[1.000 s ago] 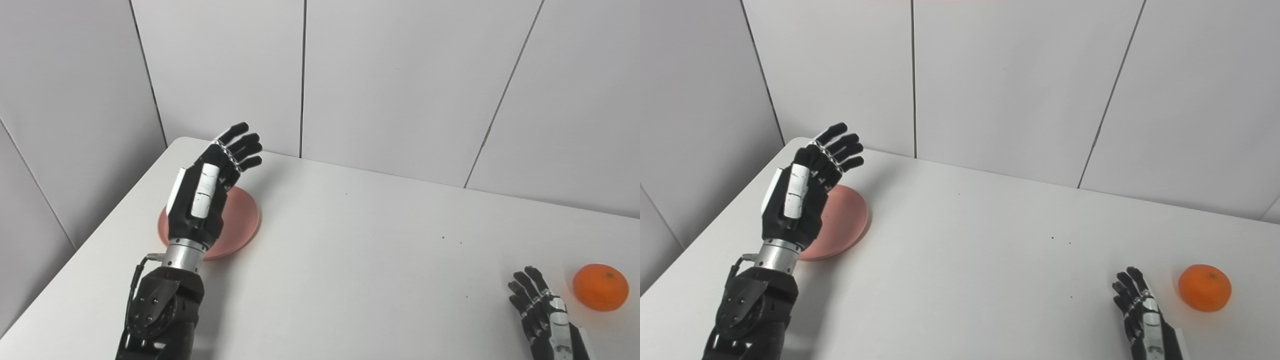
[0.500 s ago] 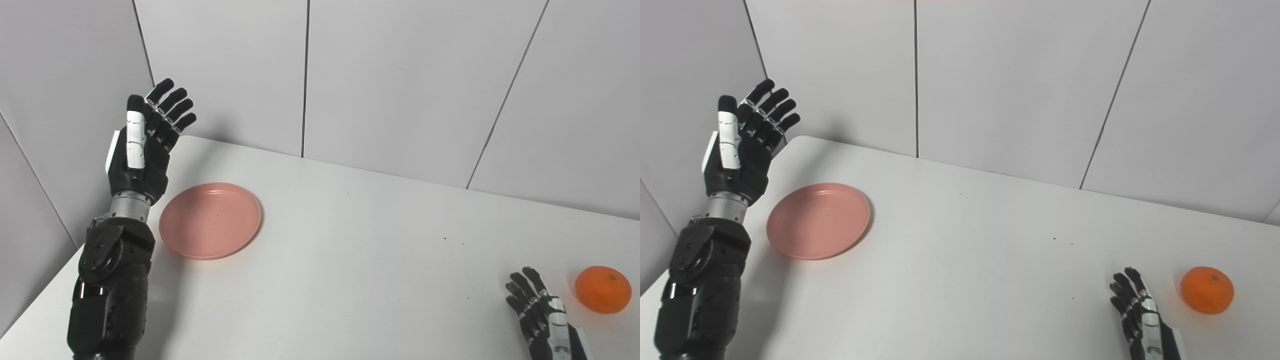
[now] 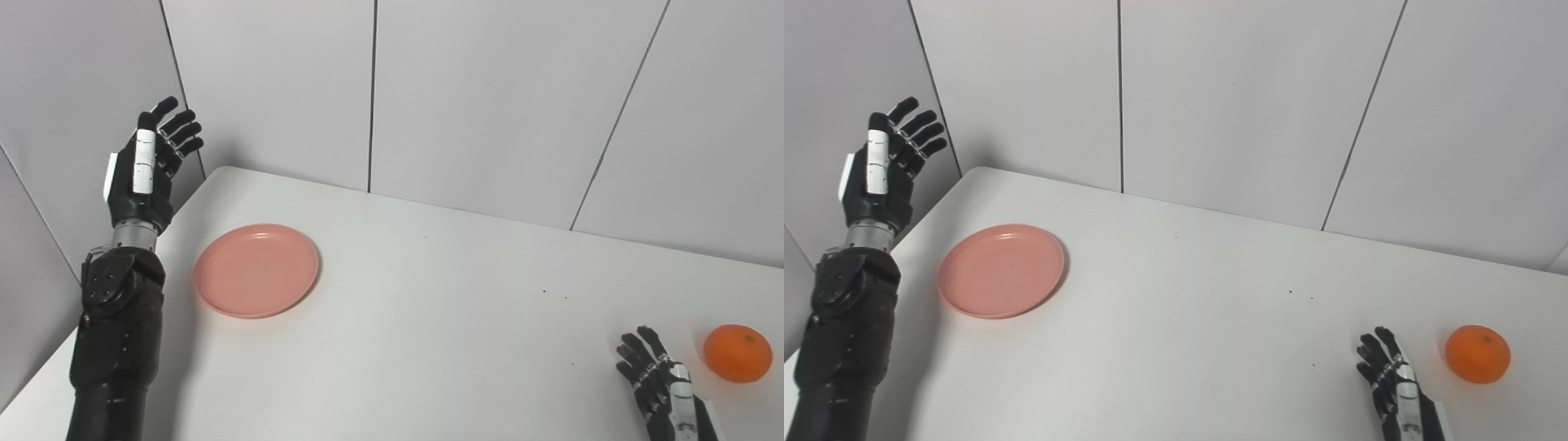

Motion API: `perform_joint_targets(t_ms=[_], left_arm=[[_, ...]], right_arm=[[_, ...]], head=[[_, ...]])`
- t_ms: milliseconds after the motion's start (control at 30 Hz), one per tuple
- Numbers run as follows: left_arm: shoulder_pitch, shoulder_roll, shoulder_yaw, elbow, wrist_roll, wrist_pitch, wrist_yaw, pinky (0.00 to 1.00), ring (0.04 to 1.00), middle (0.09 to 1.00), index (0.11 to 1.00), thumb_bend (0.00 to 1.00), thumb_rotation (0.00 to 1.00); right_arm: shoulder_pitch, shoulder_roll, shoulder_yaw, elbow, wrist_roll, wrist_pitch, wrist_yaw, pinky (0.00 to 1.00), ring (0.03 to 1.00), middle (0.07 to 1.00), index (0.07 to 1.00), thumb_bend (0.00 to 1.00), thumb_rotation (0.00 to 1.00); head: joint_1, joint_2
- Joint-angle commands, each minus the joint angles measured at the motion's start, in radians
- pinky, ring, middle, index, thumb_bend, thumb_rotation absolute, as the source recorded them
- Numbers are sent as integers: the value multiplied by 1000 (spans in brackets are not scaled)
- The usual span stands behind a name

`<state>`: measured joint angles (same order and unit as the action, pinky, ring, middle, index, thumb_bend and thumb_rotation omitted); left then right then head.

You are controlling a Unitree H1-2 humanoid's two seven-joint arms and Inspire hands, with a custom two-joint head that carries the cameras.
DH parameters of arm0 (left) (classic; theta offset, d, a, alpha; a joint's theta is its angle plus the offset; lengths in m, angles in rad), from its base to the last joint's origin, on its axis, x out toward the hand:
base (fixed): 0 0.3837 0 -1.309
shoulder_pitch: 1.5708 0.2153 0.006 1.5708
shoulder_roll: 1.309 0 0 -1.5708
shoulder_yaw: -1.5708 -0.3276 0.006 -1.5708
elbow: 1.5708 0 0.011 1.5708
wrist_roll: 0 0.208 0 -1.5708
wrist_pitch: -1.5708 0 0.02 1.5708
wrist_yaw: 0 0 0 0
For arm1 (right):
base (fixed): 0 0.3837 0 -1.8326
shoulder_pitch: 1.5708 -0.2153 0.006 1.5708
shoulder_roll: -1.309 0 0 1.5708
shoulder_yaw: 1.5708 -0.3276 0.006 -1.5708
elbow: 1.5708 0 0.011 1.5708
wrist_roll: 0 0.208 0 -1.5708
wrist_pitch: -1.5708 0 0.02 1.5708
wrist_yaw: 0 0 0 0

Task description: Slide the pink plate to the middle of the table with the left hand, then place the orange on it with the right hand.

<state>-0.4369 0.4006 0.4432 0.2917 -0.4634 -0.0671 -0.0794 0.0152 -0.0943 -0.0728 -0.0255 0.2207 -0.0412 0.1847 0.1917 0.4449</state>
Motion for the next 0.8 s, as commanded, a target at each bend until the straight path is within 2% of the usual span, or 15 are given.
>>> perform_joint_targets(t_ms=[0,100,233,300,367,500,567,767], left_arm=[[-60,45,15,28,-28,-54,-47,752,767,752,782,992,737],[-64,48,28,72,-56,-61,-77,756,774,760,789,988,737],[-67,74,40,159,-126,-30,-172,741,796,765,821,984,754],[-68,81,44,187,-160,-21,-218,750,816,790,864,948,748],[-67,85,45,209,-177,-15,-248,740,800,789,868,938,752],[-68,80,52,248,-191,-8,-274,732,767,765,852,930,745],[-69,74,58,262,-203,4,-278,745,776,786,827,915,763],[-64,64,70,319,-222,12,-306,778,790,799,847,983,724]], right_arm=[[70,42,27,80,14,-17,13,913,896,885,918,757,973],[71,40,28,78,15,-14,14,919,898,887,922,752,976],[73,38,29,75,16,-14,17,912,894,880,918,750,971],[75,37,29,72,17,-11,17,910,896,880,917,751,970],[76,35,30,71,16,-8,17,910,895,880,918,752,971],[77,32,30,69,17,-4,18,911,894,882,918,754,967],[79,30,30,67,19,-3,19,909,894,881,919,752,965],[82,28,30,62,25,1,22,904,892,878,917,749,961]], head=[[0,1],[0,1],[-1,6],[0,7],[2,8],[3,8],[4,11],[6,15]])
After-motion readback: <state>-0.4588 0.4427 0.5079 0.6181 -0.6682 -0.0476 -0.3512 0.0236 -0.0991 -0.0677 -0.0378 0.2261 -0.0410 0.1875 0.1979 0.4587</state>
